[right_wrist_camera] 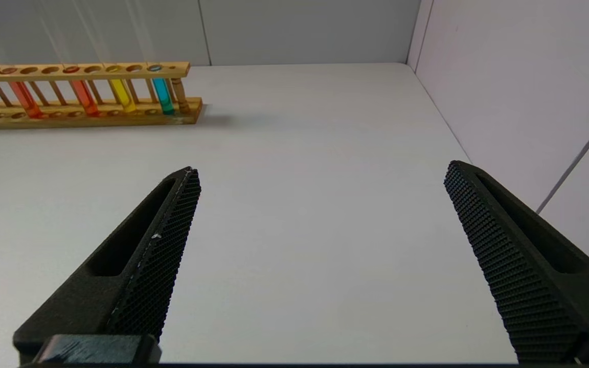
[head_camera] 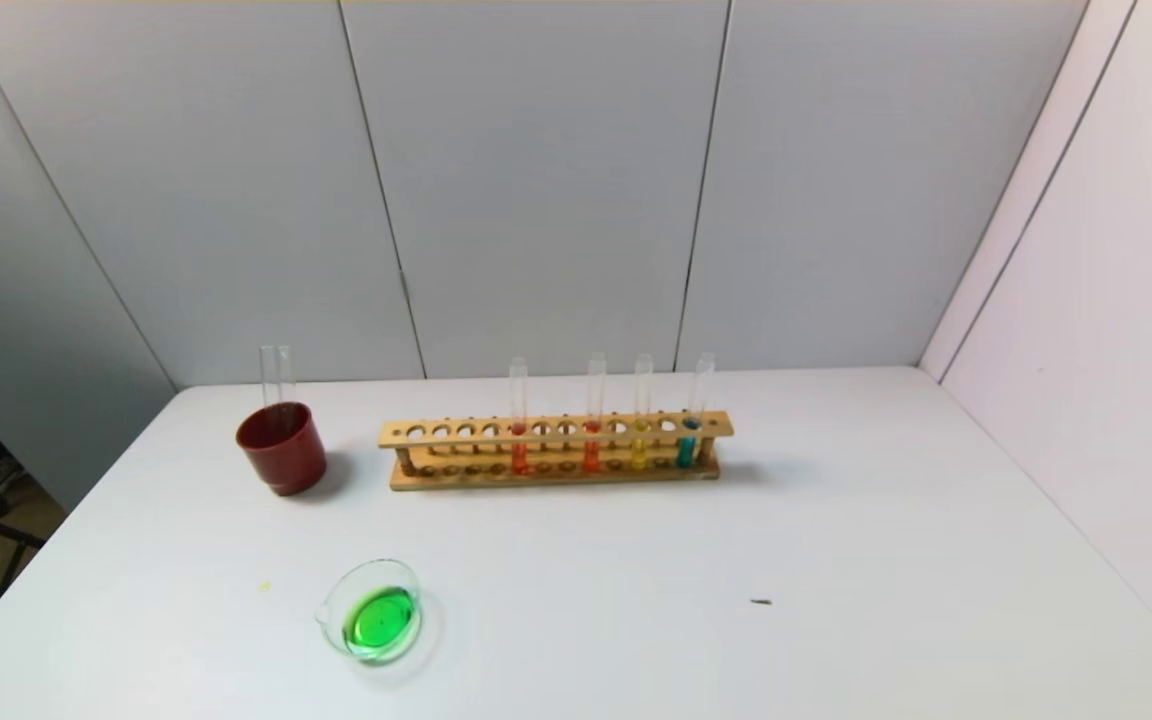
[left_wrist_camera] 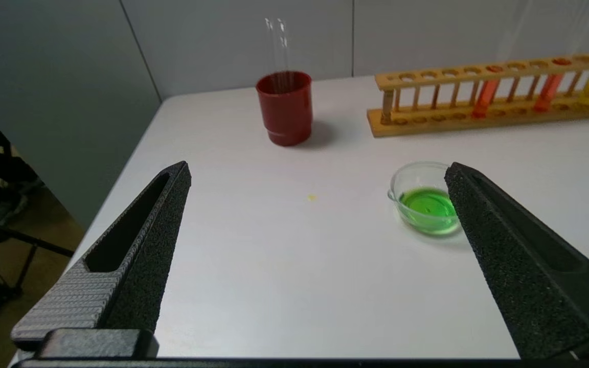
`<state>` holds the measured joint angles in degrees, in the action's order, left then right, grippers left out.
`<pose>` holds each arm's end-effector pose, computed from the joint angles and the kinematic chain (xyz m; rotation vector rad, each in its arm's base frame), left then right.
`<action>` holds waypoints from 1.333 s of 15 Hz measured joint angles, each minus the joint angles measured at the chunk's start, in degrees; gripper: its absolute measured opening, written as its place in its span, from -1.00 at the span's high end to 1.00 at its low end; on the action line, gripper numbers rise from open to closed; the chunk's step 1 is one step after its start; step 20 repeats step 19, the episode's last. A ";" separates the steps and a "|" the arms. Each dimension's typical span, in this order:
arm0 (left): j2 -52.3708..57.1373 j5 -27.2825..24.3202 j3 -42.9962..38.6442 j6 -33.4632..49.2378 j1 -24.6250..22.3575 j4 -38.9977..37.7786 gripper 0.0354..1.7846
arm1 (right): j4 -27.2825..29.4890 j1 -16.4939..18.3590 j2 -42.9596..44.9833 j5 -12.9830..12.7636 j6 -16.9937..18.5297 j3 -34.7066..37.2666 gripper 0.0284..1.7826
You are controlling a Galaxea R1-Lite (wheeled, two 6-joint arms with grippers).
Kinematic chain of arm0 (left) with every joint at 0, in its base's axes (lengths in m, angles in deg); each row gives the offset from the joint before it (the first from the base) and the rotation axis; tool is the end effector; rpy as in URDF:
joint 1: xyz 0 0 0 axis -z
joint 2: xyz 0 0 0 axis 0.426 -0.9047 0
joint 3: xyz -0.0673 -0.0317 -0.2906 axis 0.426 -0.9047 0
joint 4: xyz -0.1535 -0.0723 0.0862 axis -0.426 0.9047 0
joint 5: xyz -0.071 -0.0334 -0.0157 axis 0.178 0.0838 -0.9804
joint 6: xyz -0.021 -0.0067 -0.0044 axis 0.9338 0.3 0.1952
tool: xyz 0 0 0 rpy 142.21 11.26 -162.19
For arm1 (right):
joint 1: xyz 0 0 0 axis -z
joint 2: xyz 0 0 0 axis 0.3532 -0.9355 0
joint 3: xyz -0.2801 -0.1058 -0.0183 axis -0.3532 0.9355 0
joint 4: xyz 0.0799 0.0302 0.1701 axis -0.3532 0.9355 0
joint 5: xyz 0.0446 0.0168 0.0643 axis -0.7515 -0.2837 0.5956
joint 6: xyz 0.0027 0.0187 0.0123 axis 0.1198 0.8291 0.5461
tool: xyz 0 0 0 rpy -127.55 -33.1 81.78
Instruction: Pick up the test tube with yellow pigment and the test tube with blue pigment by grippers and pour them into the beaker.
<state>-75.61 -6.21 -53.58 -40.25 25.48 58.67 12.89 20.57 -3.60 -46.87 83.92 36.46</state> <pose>-0.0236 0.0006 0.0831 0.0676 -0.0604 0.0157 -0.0225 0.0000 0.0766 0.0184 -0.0086 0.0073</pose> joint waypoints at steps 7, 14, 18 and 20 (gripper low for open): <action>0.11 -1.29 -0.33 3.91 0.00 4.02 -0.96 | 0.00 0.01 0.00 0.00 0.00 0.00 -0.96; 0.09 -1.05 -0.49 4.79 0.00 3.24 -0.96 | 0.02 0.00 0.00 -0.05 0.10 0.00 -0.96; 0.09 -1.05 -0.49 4.77 0.00 3.24 -0.96 | 0.02 0.01 0.00 -0.02 0.00 0.00 -0.96; 0.09 -1.05 -0.49 4.77 0.00 3.24 -0.96 | 0.00 0.01 0.00 0.00 -0.01 0.00 -0.96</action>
